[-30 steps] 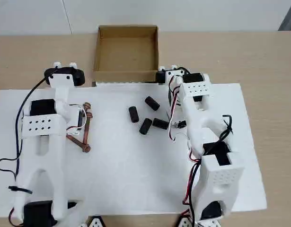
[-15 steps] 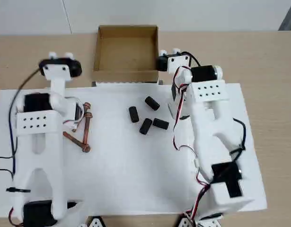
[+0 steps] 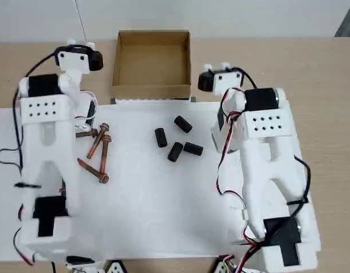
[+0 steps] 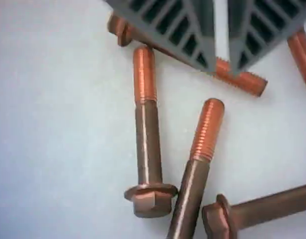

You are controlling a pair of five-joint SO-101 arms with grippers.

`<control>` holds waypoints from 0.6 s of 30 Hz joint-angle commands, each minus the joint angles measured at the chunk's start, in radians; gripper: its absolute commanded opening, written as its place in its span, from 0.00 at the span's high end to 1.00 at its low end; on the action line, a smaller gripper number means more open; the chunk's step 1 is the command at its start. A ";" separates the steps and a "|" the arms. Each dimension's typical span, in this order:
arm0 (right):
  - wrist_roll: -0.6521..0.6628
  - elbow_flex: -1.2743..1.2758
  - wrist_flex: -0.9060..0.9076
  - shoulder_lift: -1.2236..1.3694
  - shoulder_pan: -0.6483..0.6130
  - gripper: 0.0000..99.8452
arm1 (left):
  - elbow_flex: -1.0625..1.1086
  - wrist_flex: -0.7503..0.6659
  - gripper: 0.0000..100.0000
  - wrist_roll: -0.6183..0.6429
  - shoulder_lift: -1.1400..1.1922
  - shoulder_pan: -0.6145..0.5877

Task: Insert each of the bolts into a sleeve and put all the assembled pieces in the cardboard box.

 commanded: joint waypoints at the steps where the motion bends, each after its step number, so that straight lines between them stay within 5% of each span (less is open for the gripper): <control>1: -0.003 0.055 -0.002 -0.073 0.018 0.99 | -0.048 0.029 0.99 -0.123 0.014 0.002; 18: 0.008 0.307 -0.065 -0.183 0.147 0.99 | -0.048 0.028 0.99 -0.928 0.207 -0.169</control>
